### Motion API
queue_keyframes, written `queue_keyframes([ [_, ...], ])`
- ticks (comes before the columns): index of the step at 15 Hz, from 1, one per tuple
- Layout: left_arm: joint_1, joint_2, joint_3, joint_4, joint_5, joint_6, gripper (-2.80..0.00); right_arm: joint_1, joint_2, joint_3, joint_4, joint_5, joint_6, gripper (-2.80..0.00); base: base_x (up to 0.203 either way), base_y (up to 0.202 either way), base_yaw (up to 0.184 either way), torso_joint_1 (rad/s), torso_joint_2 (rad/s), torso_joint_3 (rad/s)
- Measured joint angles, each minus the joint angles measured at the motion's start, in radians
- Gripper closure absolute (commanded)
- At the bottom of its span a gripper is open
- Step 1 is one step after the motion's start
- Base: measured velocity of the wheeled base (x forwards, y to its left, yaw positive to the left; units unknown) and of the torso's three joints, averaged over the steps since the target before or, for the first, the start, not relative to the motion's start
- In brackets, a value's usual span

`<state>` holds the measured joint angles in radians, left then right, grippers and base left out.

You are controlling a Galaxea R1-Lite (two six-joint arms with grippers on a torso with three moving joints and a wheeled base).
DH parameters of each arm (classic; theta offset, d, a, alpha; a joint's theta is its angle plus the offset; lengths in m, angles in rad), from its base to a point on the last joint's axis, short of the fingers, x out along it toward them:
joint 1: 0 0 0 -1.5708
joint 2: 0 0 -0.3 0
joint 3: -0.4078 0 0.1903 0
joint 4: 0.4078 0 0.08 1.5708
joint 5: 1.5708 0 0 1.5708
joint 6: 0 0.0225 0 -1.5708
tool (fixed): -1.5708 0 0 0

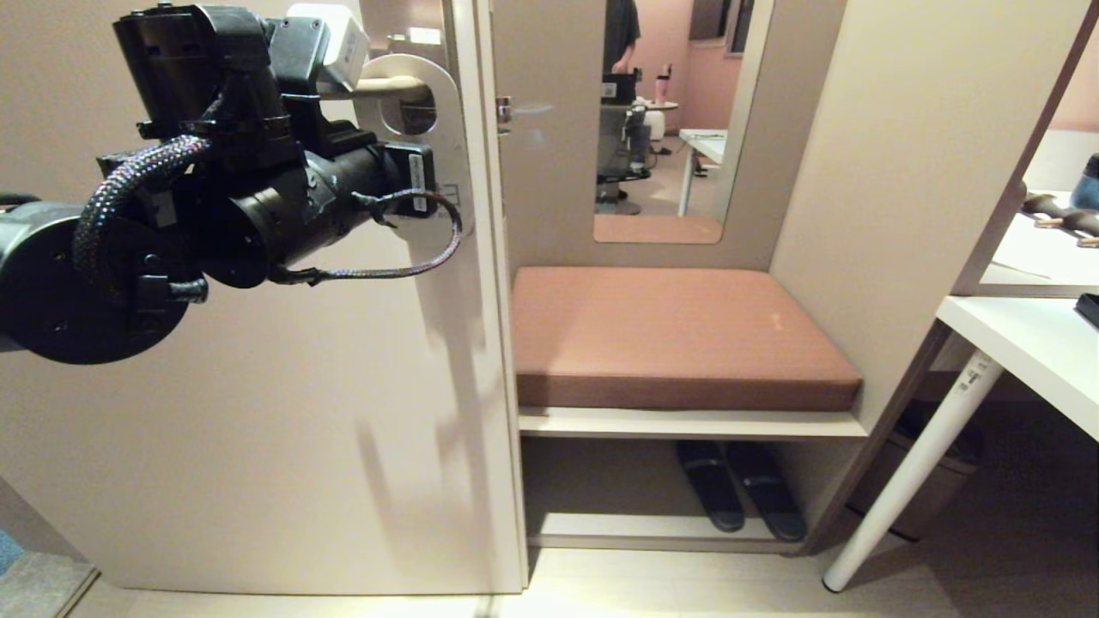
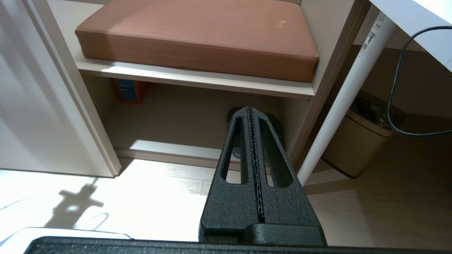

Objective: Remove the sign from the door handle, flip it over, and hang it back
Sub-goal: Hang the sign back with the other side facing out

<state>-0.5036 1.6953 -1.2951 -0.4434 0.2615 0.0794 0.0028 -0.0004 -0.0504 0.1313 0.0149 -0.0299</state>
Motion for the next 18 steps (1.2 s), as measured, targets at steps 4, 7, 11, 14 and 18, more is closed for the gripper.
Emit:
queue_keyframes([
  [4, 0.003, 0.015, -0.014, -0.023, 0.000, 0.003, 0.00, 0.000, 0.000, 0.000, 0.000, 0.000, 0.000, 0.00, 0.000, 0.000, 0.000, 0.000, 0.00, 0.000],
  [7, 0.000, 0.014, -0.014, -0.023, 0.002, 0.002, 0.00, 0.000, 0.000, 0.000, 0.000, 0.000, 0.000, 0.00, 0.000, 0.000, 0.000, 0.000, 0.00, 0.000],
  [11, -0.016, -0.022, 0.024, -0.017, 0.006, 0.004, 0.00, 0.000, 0.000, 0.000, 0.000, 0.000, 0.000, 0.00, 0.000, 0.000, 0.000, 0.000, 0.00, 0.000],
  [14, -0.026, -0.077, 0.092, -0.018, 0.006, 0.004, 0.00, 0.000, 0.000, 0.000, 0.000, 0.000, 0.000, 0.00, 0.000, 0.000, 0.000, 0.000, 0.00, 0.000],
  [18, -0.026, -0.171, 0.191, -0.018, 0.008, 0.005, 0.00, 0.000, 0.000, 0.000, 0.000, 0.000, 0.000, 0.00, 0.000, 0.000, 0.000, 0.000, 0.00, 0.000],
])
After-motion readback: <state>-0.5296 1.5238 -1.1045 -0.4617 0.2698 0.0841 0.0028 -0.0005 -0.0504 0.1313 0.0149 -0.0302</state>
